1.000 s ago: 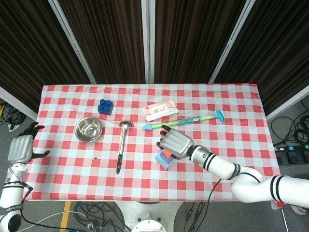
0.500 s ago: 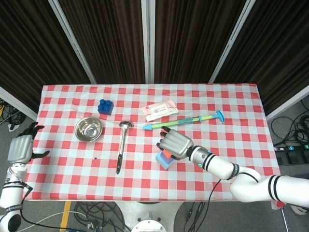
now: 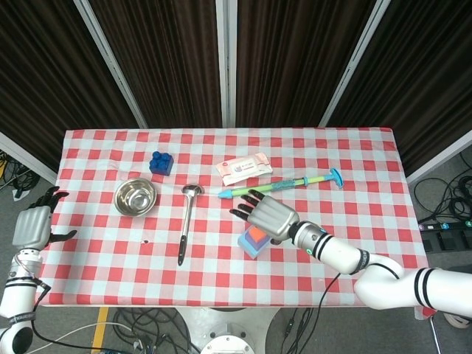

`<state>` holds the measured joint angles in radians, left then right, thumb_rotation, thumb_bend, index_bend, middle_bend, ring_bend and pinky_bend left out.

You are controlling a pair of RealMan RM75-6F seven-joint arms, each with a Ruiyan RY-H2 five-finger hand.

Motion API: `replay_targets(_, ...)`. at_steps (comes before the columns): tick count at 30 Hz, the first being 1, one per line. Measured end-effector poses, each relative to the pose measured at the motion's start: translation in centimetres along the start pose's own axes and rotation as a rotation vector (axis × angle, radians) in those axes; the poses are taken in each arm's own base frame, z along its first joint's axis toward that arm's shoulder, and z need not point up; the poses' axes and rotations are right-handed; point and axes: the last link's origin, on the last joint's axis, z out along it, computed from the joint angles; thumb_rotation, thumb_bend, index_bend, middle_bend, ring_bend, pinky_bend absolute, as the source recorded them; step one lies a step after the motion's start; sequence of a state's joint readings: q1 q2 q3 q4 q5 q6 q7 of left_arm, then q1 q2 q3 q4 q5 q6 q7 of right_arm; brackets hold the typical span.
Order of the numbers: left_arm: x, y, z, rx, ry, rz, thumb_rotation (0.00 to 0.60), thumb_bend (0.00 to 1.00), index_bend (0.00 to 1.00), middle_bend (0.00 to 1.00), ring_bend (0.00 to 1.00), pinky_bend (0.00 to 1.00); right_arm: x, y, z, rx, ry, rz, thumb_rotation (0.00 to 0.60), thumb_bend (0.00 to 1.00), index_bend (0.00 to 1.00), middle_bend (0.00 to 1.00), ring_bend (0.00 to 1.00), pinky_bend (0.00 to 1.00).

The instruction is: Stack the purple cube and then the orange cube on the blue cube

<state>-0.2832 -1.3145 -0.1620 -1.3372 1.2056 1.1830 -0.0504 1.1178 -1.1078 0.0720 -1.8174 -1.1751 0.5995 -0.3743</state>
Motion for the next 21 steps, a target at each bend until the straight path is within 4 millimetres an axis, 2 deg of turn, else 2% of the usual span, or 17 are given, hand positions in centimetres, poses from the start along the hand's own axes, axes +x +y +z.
replay_targets(7,-0.1,0.1,0.0,-0.005,-0.003,0.003,0.600,0.05,0.28,0.20,0.22,0.31,0.8,1.7,-2.6,-0.086,0.026,-0.056,0.600,0.00,0.01,0.09,0.00,0.00)
replay_targets(13,0.0,0.5,-0.1,-0.024,0.010,0.007,0.600,0.05,0.28,0.20,0.22,0.31,-0.6,4.6,-6.0,-0.297,0.095,-0.069,0.600,0.00,0.00,0.08,0.00,0.00)
replay_targets(16,0.1,0.8,-0.2,-0.042,0.027,0.009,0.600,0.05,0.28,0.20,0.22,0.31,-2.1,6.1,-8.4,-0.448,0.144,-0.042,0.600,0.02,0.00,0.07,0.00,0.00)
replay_targets(19,0.0,1.0,-0.3,-0.058,0.036,0.015,0.600,0.06,0.28,0.20,0.22,0.31,-4.7,7.1,-11.1,-0.606,0.185,0.011,0.600,0.04,0.00,0.08,0.00,0.00)
replay_targets(21,0.0,1.2,-0.3,-0.069,0.038,0.021,0.600,0.06,0.28,0.20,0.22,0.31,-7.2,7.2,-13.1,-0.704,0.197,0.072,0.600,0.04,0.00,0.08,0.00,0.00)
